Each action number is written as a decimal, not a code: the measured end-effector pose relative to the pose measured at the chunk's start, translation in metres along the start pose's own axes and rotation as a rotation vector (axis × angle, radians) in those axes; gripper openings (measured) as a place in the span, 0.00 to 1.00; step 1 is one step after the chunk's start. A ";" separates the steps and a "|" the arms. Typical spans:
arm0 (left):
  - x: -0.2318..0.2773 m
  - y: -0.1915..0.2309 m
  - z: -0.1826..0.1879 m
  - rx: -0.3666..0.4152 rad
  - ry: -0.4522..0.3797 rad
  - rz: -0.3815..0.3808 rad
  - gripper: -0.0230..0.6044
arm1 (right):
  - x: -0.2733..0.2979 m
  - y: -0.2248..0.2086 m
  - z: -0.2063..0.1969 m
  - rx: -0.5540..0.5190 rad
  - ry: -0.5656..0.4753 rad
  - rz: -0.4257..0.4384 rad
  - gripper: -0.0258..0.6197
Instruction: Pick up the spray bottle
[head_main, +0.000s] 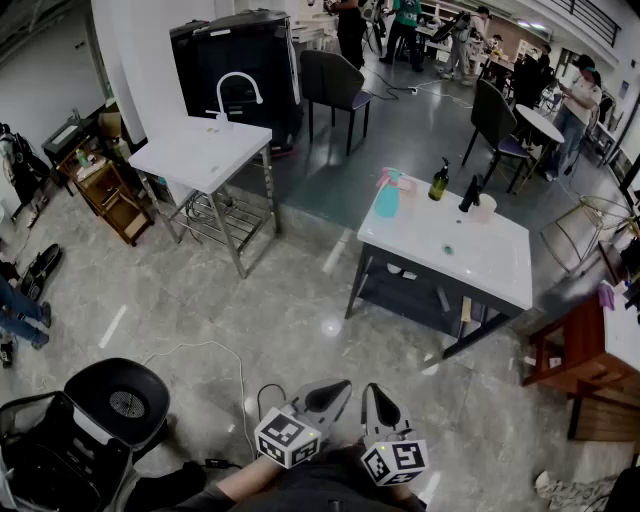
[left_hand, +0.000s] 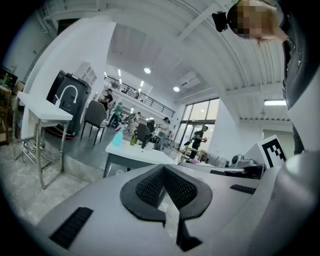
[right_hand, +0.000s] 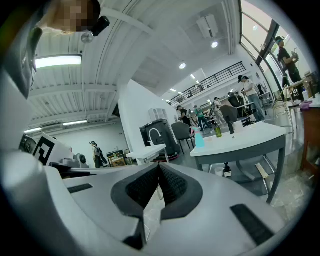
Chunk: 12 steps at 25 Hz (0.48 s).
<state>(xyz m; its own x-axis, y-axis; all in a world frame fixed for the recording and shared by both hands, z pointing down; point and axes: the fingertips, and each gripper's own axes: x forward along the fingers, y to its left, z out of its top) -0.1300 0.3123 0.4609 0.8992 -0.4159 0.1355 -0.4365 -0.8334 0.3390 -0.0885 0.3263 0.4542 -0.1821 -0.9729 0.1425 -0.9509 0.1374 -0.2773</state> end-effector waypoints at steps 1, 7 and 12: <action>0.000 0.000 0.001 -0.003 -0.001 0.001 0.04 | 0.000 0.001 0.000 0.002 0.001 0.001 0.05; -0.005 0.002 0.003 -0.010 -0.002 0.003 0.04 | 0.001 0.008 0.000 0.007 0.011 0.004 0.05; -0.011 0.003 0.002 -0.008 0.000 -0.008 0.04 | 0.000 0.014 0.000 0.016 -0.009 0.006 0.05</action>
<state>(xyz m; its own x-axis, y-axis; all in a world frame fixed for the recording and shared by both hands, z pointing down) -0.1408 0.3136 0.4586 0.9025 -0.4095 0.1332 -0.4295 -0.8335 0.3475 -0.1018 0.3285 0.4499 -0.1857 -0.9737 0.1322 -0.9455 0.1404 -0.2937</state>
